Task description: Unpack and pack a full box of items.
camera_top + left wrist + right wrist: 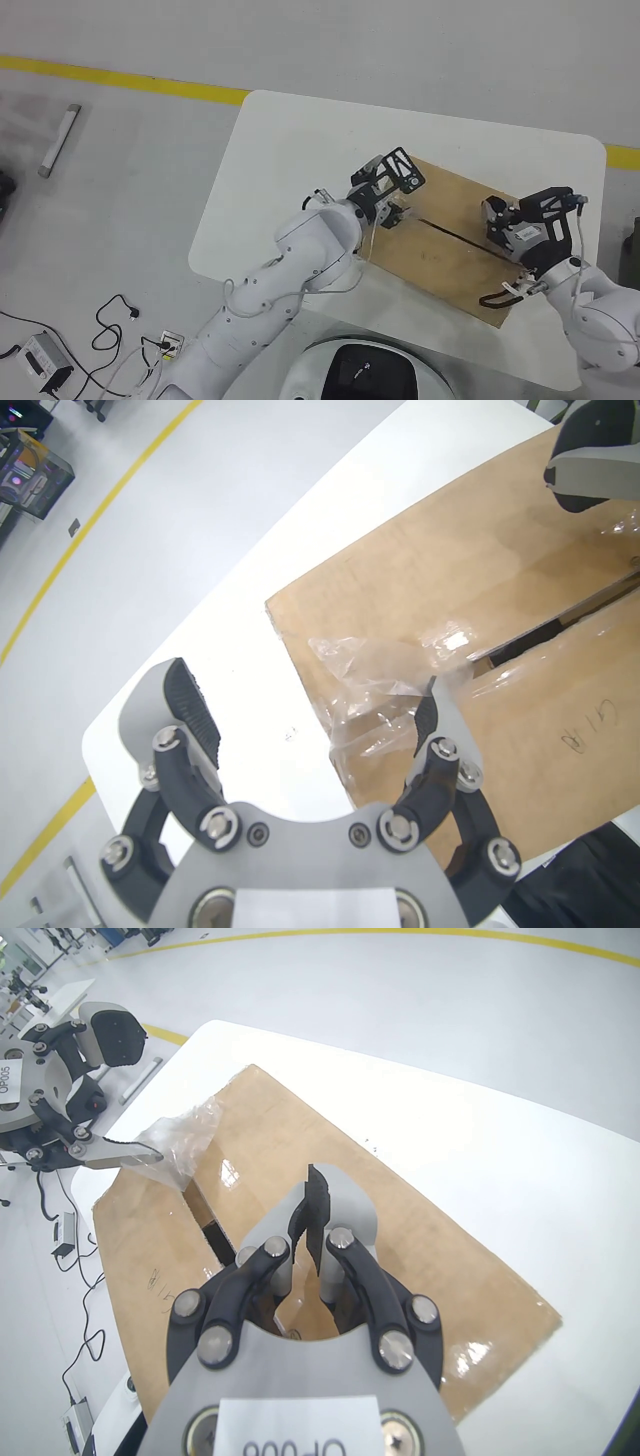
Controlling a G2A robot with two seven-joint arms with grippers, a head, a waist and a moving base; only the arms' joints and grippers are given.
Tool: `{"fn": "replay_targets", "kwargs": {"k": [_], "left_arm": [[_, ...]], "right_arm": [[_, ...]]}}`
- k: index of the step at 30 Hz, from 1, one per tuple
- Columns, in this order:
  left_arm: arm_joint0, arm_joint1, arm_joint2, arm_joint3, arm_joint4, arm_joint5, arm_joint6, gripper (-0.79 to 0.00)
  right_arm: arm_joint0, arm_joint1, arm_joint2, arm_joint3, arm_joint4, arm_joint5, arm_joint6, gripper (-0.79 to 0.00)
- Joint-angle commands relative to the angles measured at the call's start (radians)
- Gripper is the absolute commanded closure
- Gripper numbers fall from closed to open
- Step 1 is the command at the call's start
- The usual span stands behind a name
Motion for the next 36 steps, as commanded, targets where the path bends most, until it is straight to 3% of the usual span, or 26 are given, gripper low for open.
{"fn": "replay_targets", "kwargs": {"k": [1,20,28,32,34,36], "left_arm": [[-0.002,-0.003,0.008,-0.008,-0.007,-0.004,0.012,-0.785],[-0.016,-0.038,0.097,-0.051,-0.098,-0.046,0.056,-0.785],[0.018,-0.025,-0.008,-0.121,-0.120,-0.037,0.029,-0.785],[0.067,-0.008,-0.099,-0.200,-0.139,-0.050,-0.020,-0.785],[0.097,0.000,-0.143,-0.241,-0.143,-0.056,-0.044,-0.785],[0.129,0.008,-0.184,-0.280,-0.145,-0.054,-0.065,-0.785]], "right_arm": [[-0.006,0.000,0.015,-0.005,0.006,0.004,-0.003,0.000],[-0.125,-0.006,0.207,-0.032,0.065,0.014,-0.033,0.000],[-0.138,-0.008,0.207,-0.039,0.098,-0.043,-0.039,0.000],[-0.139,-0.007,0.187,-0.030,0.161,-0.160,-0.060,-0.111],[-0.142,-0.004,0.180,-0.029,0.175,-0.250,-0.058,-0.320],[-0.146,-0.001,0.177,-0.027,0.183,-0.333,-0.058,-0.465]]}}
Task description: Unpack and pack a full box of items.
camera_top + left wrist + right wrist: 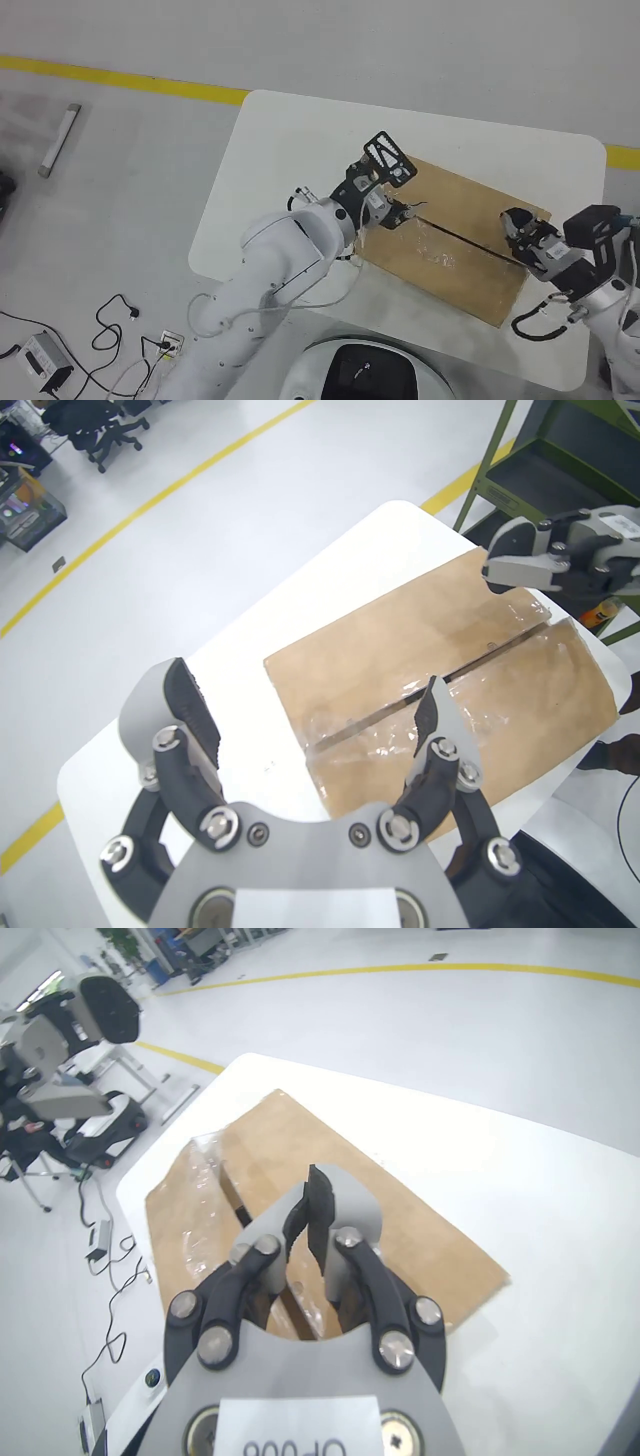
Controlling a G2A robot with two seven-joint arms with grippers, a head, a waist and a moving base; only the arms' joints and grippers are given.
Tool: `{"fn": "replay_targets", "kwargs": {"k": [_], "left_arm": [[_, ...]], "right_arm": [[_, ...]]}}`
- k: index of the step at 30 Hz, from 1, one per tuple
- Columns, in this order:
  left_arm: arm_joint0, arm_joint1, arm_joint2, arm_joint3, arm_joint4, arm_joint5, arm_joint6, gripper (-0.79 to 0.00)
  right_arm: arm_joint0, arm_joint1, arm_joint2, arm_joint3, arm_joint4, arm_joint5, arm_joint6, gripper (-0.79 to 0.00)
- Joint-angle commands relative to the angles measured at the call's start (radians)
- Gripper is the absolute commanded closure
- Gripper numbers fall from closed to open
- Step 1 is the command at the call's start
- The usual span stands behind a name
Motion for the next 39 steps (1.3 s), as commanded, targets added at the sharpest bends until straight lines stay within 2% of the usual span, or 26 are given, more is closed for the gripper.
{"fn": "replay_targets", "kwargs": {"k": [1,5,8,12,21,26,32,34,35,36,37,39], "left_arm": [[0.034,0.007,-0.040,-0.038,-0.001,0.005,-0.021,-0.785],[0.087,0.018,-0.102,-0.103,-0.010,0.017,-0.041,-0.785],[0.104,0.022,-0.122,-0.121,-0.015,0.022,-0.043,-0.785],[0.104,0.022,-0.122,-0.121,-0.015,0.022,-0.043,-0.785],[0.104,0.022,-0.122,-0.121,-0.015,0.022,-0.043,-0.785],[0.104,0.022,-0.122,-0.121,-0.015,0.022,-0.043,-0.785],[0.104,0.022,-0.122,-0.121,-0.015,0.022,-0.043,-0.785],[0.104,0.022,-0.122,-0.121,-0.015,0.022,-0.043,-0.785],[0.104,0.022,-0.122,-0.121,-0.015,0.022,-0.043,-0.785],[0.104,0.022,-0.122,-0.121,-0.015,0.022,-0.043,-0.785],[0.104,0.022,-0.122,-0.121,-0.015,0.022,-0.043,-0.785],[0.104,0.022,-0.122,-0.121,-0.015,0.022,-0.043,-0.785]], "right_arm": [[-0.003,0.003,-0.001,0.001,0.000,-0.088,0.003,-0.493],[-0.014,0.012,-0.002,-0.026,-0.071,-0.264,0.017,-0.566],[-0.026,0.017,-0.011,-0.045,-0.144,-0.370,0.022,-0.542],[-0.033,0.021,-0.029,-0.059,-0.235,-0.417,0.018,-0.456],[-0.012,0.022,-0.117,-0.059,-0.455,-0.343,0.004,-0.345],[0.016,0.022,-0.193,-0.043,-0.552,-0.304,0.010,-0.320],[0.037,0.023,-0.243,-0.029,-0.596,-0.266,0.014,-0.308],[0.042,0.022,-0.252,-0.026,-0.607,-0.243,0.017,-0.243],[0.044,0.022,-0.255,-0.026,-0.612,-0.230,0.019,-0.163],[0.045,0.022,-0.259,-0.027,-0.615,-0.216,0.019,-0.123],[0.047,0.021,-0.261,-0.027,-0.614,-0.202,0.019,0.000],[0.050,0.021,-0.260,-0.034,-0.612,-0.177,0.016,0.000]]}}
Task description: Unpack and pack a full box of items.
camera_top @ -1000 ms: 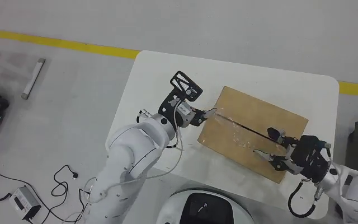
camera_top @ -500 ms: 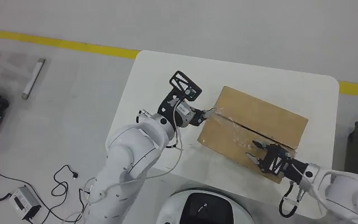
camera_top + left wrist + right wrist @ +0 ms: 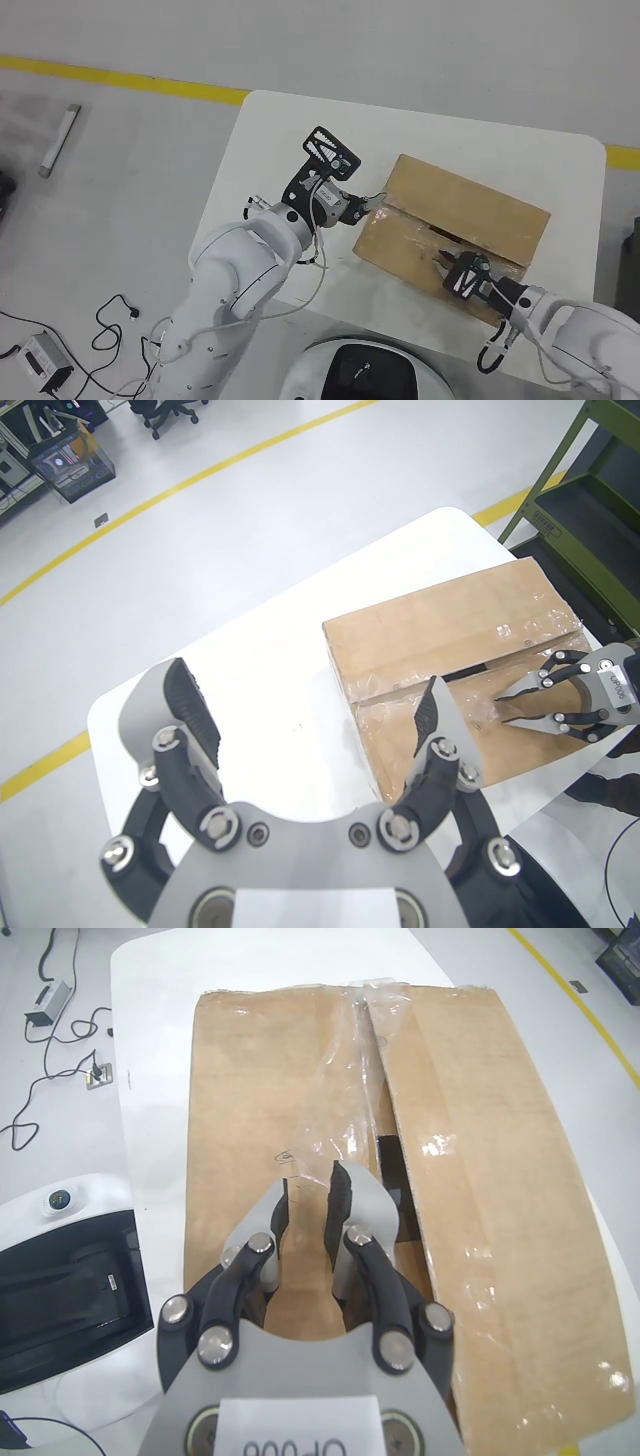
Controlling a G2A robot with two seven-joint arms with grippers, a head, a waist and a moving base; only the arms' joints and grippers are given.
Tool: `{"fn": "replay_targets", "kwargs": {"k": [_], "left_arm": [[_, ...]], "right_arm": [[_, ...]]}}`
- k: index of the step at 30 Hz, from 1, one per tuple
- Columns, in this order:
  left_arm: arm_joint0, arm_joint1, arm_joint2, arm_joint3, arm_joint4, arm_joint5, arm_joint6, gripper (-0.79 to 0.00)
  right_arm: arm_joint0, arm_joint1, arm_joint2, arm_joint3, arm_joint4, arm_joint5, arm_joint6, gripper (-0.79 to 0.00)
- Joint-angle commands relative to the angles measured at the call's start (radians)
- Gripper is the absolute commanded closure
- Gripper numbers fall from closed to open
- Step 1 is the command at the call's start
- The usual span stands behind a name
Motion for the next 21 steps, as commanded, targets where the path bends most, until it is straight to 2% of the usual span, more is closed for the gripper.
{"fn": "replay_targets", "kwargs": {"k": [1,12,21], "left_arm": [[0.000,0.000,0.000,0.000,0.000,0.000,0.000,-0.785],[0.000,0.000,0.000,0.000,0.000,0.000,0.000,-0.785],[0.000,0.000,0.000,0.000,0.000,0.000,0.000,-0.785]], "right_arm": [[0.001,-0.001,0.003,-0.009,0.004,0.023,-0.004,0.000],[-0.027,0.000,0.087,-0.098,0.040,0.066,-0.038,0.000],[-0.030,0.002,0.111,-0.102,-0.020,0.070,-0.074,0.000]]}}
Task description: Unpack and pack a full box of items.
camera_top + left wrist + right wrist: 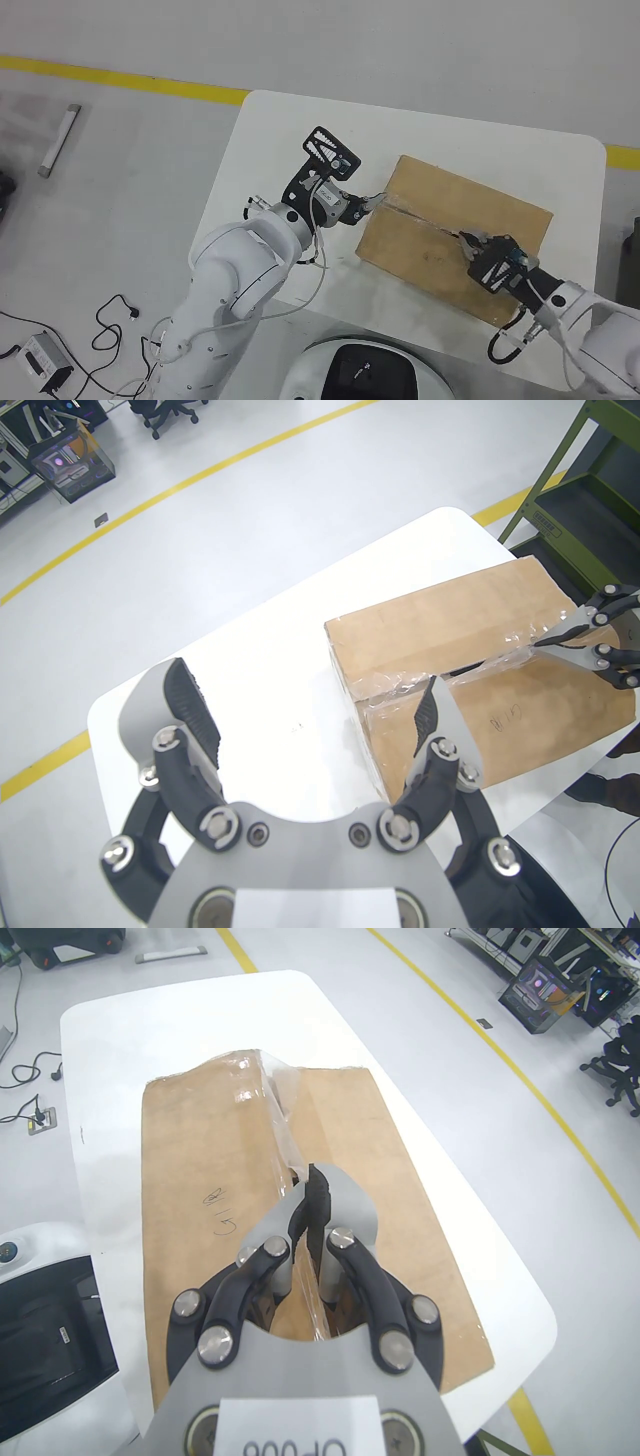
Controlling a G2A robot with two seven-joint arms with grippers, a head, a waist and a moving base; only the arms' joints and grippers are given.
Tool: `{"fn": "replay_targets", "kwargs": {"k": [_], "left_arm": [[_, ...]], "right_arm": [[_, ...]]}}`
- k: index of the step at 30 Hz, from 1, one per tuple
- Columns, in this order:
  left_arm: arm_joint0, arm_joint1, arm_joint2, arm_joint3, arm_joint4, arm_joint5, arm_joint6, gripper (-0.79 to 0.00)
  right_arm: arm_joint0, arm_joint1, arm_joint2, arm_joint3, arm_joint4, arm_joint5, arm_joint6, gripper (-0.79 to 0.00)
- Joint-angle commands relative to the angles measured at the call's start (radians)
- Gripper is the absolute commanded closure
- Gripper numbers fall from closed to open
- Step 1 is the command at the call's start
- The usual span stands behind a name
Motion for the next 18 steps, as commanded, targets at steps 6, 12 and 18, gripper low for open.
{"fn": "replay_targets", "kwargs": {"k": [6,12,18], "left_arm": [[0.007,0.000,0.001,0.002,-0.001,0.001,0.009,-0.785],[0.056,0.006,0.014,0.002,-0.020,-0.008,0.032,-0.785],[0.074,0.012,0.026,0.023,-0.025,-0.016,0.018,-0.785]], "right_arm": [[0.035,-0.002,-0.019,0.032,0.048,0.032,-0.024,0.000],[0.113,0.001,-0.040,0.046,0.110,0.026,0.003,0.000],[0.187,0.003,-0.080,0.064,0.116,0.030,0.022,0.000]]}}
